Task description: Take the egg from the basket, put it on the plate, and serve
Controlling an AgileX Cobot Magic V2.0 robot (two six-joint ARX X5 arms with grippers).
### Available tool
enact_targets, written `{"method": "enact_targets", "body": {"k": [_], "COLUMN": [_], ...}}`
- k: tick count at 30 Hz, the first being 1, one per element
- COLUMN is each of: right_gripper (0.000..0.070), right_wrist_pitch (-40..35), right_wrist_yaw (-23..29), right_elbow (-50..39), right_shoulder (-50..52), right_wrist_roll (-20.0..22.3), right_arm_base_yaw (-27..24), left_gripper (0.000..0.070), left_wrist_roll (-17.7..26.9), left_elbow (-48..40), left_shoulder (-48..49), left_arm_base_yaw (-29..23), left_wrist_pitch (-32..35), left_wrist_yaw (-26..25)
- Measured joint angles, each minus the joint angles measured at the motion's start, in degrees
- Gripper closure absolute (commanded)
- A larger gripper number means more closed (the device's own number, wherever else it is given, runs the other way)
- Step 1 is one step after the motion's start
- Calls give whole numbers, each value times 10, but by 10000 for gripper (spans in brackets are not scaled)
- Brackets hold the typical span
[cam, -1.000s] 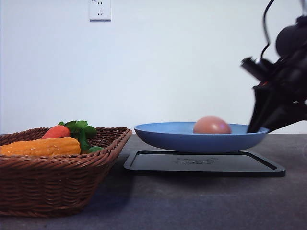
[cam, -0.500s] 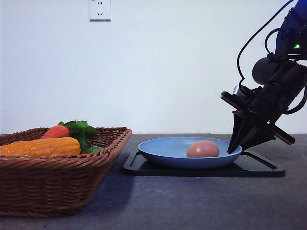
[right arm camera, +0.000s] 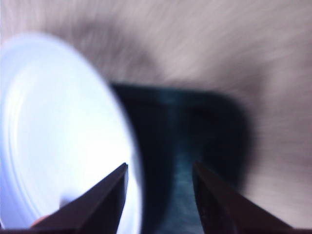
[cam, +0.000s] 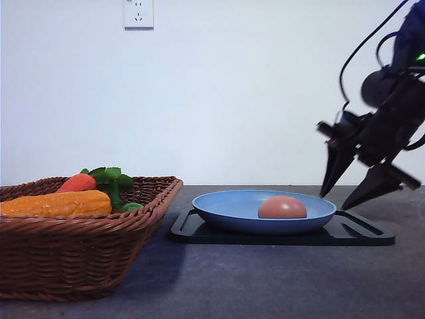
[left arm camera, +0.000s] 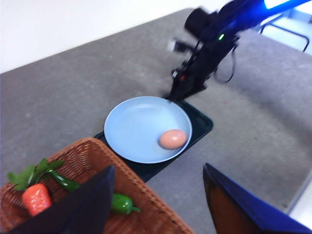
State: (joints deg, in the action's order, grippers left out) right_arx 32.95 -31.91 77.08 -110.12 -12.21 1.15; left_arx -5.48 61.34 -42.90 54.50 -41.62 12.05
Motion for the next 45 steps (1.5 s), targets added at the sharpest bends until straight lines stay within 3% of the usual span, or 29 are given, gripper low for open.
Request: {"method": "enact_targets", "body": {"k": [2,5,8,10,19,23,29,38,45], "right_gripper": [554,668,700,700,700,700,700,700,700], "right_wrist_pitch": [7,30,61,81,116,68,-89,-285,-311], "right_wrist_yaw": [0,1,7,13,149,217,296,359,364], "right_elbow": [1,3,5,5,-46,-131,-308,-523,-549], "right_shoulder": [26,75,124,155,319,406,551,705,713], "right_wrist_roll": [0,11,29,37,69,76,79,75,73], "right_arm_base_yaw": [-15,-31,-32,-27,69,124,193,240,243], "left_gripper": [375,494,665,700,700,700,700,700,700], "left_wrist_roll": [0,1,3,7,35,35,28,-32,-76], "left_elbow": [0,0,0,0,-1,-22,-131,-326,-331], "left_shoulder": [-13,-35,-62,-84,-170,-160,-82,143,249], "left_arm_base_yaw": [0,0,-10,-22,-141,-214,-300,-312,-311], "left_wrist_pitch": [2,4,9,9,11,53,132,192,183], "left_wrist_yaw": [18,60,120,155,168,99,5,-2,-2]}}
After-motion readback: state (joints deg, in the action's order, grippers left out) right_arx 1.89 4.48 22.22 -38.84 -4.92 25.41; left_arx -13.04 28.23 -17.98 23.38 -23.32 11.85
